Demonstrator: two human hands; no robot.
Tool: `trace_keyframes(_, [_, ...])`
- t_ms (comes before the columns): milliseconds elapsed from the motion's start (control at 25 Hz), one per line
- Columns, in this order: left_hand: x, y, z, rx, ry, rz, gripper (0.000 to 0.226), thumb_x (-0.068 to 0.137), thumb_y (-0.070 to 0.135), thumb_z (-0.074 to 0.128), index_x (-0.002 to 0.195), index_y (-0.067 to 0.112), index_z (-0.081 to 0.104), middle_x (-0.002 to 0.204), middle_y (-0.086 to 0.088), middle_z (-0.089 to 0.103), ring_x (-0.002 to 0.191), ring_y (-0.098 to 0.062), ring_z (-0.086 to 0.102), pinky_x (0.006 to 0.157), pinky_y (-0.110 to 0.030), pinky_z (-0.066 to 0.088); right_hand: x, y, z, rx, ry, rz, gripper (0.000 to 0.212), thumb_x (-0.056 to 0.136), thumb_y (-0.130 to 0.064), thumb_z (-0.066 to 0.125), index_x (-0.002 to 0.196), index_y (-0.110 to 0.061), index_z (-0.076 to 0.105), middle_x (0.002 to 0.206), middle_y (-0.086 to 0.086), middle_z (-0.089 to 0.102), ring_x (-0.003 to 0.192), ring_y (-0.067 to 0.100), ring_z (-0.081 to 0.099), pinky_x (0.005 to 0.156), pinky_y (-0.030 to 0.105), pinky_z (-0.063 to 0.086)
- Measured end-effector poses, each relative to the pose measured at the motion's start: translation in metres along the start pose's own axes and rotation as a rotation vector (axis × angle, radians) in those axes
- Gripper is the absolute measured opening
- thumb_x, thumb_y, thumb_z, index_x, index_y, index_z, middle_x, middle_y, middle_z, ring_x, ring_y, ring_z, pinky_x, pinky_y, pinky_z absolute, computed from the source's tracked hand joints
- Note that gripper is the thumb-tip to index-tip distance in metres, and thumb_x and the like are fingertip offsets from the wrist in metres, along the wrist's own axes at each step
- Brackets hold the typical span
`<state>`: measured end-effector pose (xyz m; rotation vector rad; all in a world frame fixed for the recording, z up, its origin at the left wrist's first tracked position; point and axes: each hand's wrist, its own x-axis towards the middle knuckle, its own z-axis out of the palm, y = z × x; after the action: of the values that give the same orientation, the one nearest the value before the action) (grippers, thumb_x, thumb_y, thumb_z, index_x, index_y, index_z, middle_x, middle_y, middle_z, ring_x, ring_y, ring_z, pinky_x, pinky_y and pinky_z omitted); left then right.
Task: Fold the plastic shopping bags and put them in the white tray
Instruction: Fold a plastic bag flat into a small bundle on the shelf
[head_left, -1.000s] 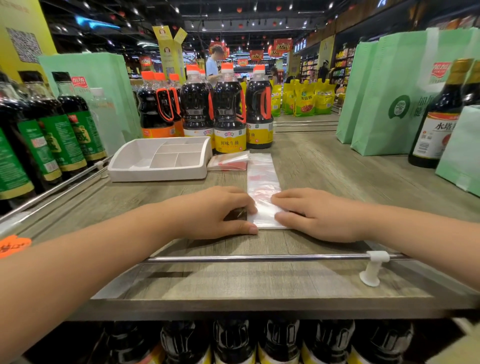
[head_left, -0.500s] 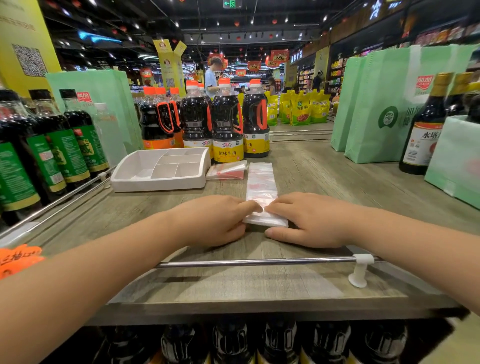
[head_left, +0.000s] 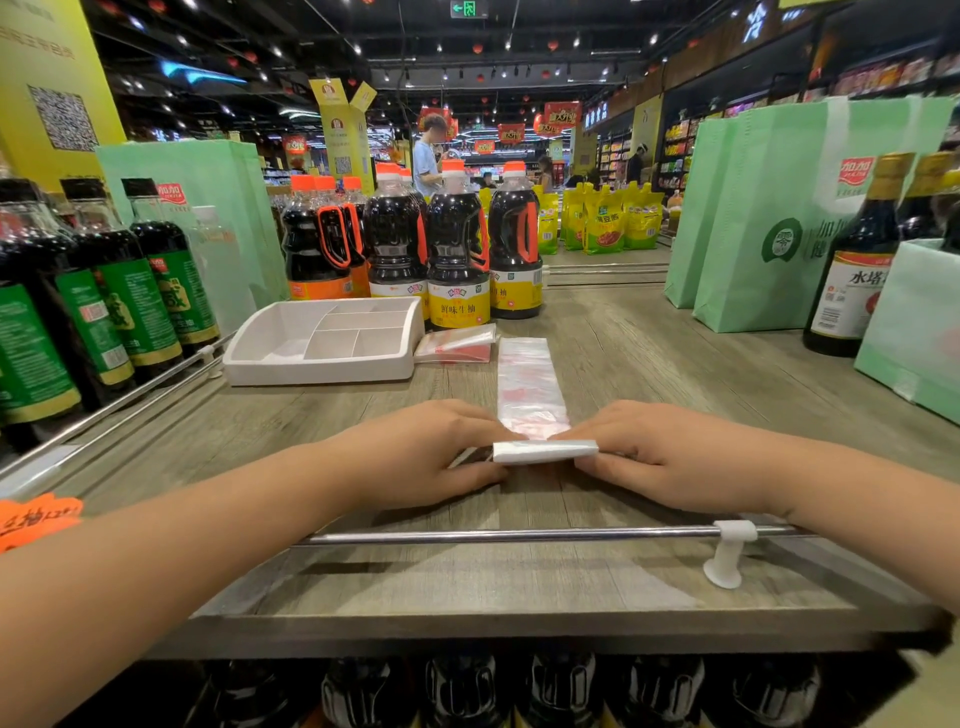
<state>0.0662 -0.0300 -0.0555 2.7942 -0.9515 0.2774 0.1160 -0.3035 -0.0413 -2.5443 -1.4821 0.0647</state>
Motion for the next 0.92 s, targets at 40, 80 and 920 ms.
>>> trace_keyframes(40, [0.001,0.001,0.000,0.012,0.011,0.013,0.039,0.100,0.035,0.056,0.138,0.030,0.058,0.122,0.014,0.064,0.110,0.001,0.055,0.096,-0.015,0.042,0.000,0.000,0.001,-0.003,-0.012,-0.006,0.034,0.105,-0.037,0.039,0.133,-0.034,0.058,0.121,-0.015,0.064,0.116,0.002,0.049,0.099,0.018,0.034])
trace_keyframes(80, [0.001,0.002,0.000,0.019,0.017,0.021,0.038,0.100,0.034,0.056,0.137,0.029,0.060,0.122,0.013,0.064,0.110,0.000,0.055,0.096,-0.014,0.042,0.001,0.000,0.002,-0.013,-0.014,-0.021,0.035,0.105,-0.038,0.039,0.136,-0.039,0.055,0.122,-0.018,0.064,0.118,0.001,0.048,0.101,0.016,0.034])
trace_keyframes(920, [0.029,0.007,0.007,-0.327,-0.040,-0.451,0.032,0.104,0.045,0.041,0.082,0.027,0.057,0.082,0.007,0.057,0.075,-0.006,0.052,0.066,-0.025,0.038,0.024,-0.002,0.001,0.408,0.145,0.567,0.028,0.092,-0.050,0.063,0.088,-0.024,0.069,0.080,-0.004,0.070,0.070,0.011,0.061,0.066,0.029,0.047])
